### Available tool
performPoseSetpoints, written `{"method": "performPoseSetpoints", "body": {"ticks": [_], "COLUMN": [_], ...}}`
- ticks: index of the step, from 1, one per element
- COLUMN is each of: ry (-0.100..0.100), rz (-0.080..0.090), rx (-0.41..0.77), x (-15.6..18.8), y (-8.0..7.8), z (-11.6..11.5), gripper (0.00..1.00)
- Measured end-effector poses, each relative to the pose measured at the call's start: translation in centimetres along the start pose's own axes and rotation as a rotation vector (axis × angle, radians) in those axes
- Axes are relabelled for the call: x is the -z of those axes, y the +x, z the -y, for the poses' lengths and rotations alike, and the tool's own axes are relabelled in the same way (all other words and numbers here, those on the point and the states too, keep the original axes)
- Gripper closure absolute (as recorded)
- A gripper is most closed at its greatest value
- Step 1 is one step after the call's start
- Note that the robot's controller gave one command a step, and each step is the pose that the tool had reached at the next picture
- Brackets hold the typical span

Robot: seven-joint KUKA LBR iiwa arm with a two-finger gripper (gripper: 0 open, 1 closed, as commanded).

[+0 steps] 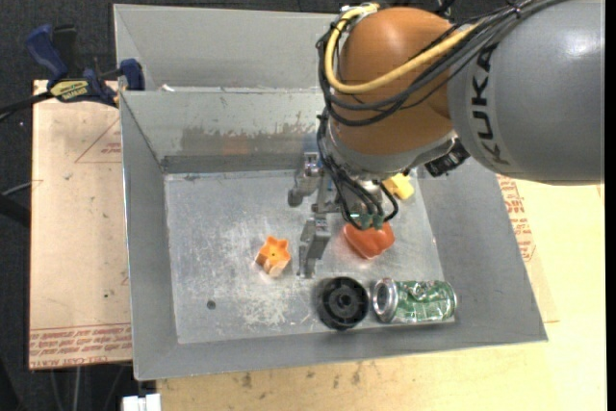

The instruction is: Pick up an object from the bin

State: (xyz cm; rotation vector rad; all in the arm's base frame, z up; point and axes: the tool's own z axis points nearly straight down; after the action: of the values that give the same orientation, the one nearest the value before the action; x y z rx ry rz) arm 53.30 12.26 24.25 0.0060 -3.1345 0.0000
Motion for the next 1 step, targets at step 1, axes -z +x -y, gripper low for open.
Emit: {"method": "performPoseSetpoints", "body": {"ticks": [1], "ry": [-0.001], "rz": [0.008], "rx": [-0.003], "x": [0.46], "y": [-0.15], "z": [0.08], "gripper": [0.0]}}
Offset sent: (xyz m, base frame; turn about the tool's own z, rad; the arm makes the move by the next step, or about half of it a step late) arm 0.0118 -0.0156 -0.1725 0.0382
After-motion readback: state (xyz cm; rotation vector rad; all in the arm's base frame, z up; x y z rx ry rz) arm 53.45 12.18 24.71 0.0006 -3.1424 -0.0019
